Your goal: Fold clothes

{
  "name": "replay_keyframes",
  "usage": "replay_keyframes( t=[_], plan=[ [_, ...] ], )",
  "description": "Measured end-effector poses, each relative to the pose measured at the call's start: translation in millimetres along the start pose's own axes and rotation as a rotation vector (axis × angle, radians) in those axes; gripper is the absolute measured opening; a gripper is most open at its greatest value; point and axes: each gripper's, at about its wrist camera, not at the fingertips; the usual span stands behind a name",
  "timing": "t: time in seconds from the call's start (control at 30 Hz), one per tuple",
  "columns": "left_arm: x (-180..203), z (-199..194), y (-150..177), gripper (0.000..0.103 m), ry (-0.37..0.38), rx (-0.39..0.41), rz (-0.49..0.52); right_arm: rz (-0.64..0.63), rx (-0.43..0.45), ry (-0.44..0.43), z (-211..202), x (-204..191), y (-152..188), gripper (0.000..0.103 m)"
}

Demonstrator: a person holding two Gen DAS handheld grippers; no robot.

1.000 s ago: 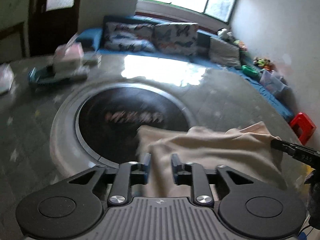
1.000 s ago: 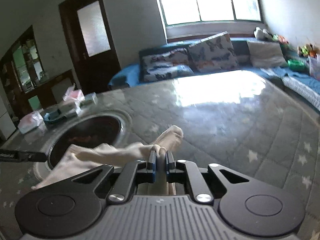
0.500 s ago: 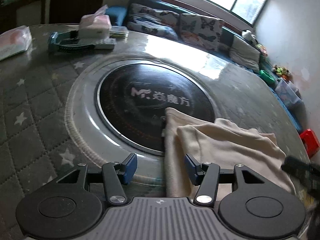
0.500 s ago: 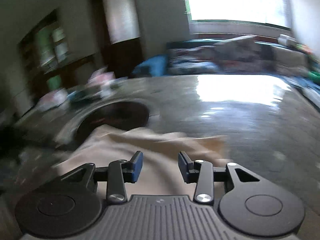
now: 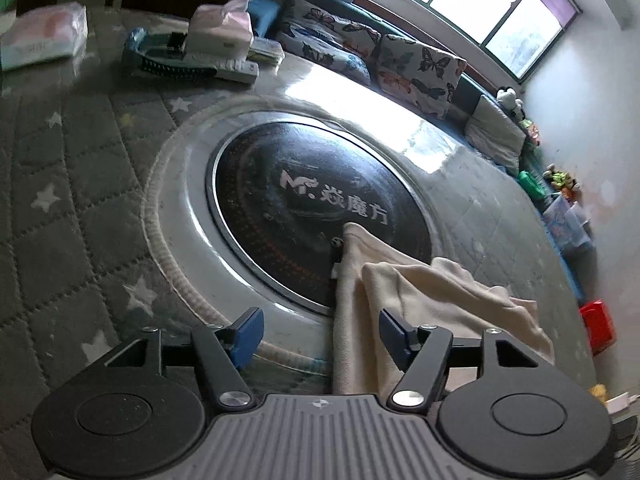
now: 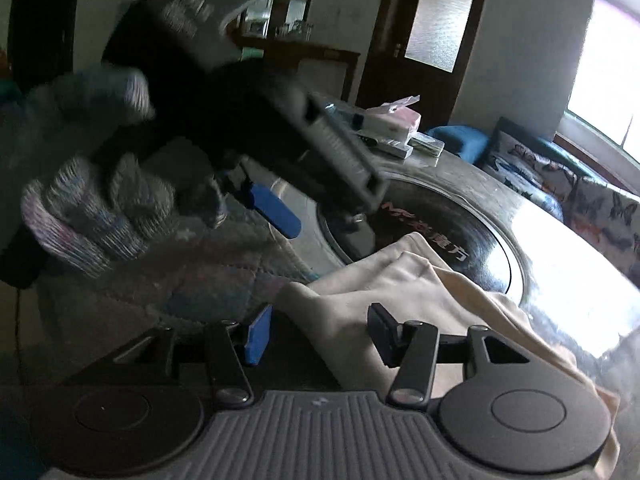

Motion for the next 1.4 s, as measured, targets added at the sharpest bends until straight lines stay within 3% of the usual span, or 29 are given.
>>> replay_keyframes(
  t=[0.07, 0.17, 0.4, 0.6, 0.7, 0.77, 0.83, 0.87, 0.97, 1.1, 1.17, 1.27, 1.4],
  plan=[
    [0, 1, 0, 0.07, 0.016, -0.002, -0.013, 0.011, 0.003, 0.007, 1, 0, -1, 0.032],
    [0, 3, 0, 0.072, 0.037, 0.0, -0.033, 0.027, 0.007, 0.017, 2, 1, -2, 0.018],
    [3, 12, -4, 0.079, 0.114, 0.0, -0.168, 0.231, 0.051, 0.002, -21, 41, -4, 0.015],
    [13, 28, -7, 0.077, 0.199, -0.001, -0.251, 0.274, 0.062, -0.009, -29, 52, 0, 0.014],
    [15, 40, -5, 0.058, 0.213, -0.024, -0.281, 0.277, 0.061, -0.027, -30, 50, 4, 0.014],
    [14, 44, -3, 0.029, 0.206, -0.036, -0.274, 0.278, 0.056, -0.035, -32, 49, 6, 0.014],
    [13, 45, -2, 0.02, 0.194, -0.036, -0.258, 0.276, 0.042, -0.054, -33, 50, 8, 0.015],
    [12, 45, -1, 0.018, 0.188, -0.035, -0.251, 0.284, 0.041, -0.053, -34, 52, 9, 0.022],
    [10, 44, 0, 0.017, 0.172, -0.034, -0.228, 0.321, 0.029, -0.046, -39, 64, 15, 0.024],
    [13, 43, 1, 0.017, 0.157, -0.036, -0.193, 0.364, 0.015, 0.054, -46, 93, 28, 0.028],
    [16, 43, 2, 0.017, 0.149, -0.036, -0.177, 0.4, -0.007, 0.148, -46, 117, 38, 0.037],
    [18, 43, 3, 0.017, 0.141, -0.038, -0.161, 0.444, -0.046, 0.28, -41, 154, 54, 0.037],
    [20, 43, 2, 0.017, 0.13, -0.042, -0.126, 0.514, -0.092, 0.366, -33, 192, 76, 0.04]
  ],
)
Point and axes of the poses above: each gripper's, at about its wrist camera, not at the fingertips, and z roughly the way its jaws point, x to its right, y to its underside, and after that the axes turned 14 degrees about y, right-handed
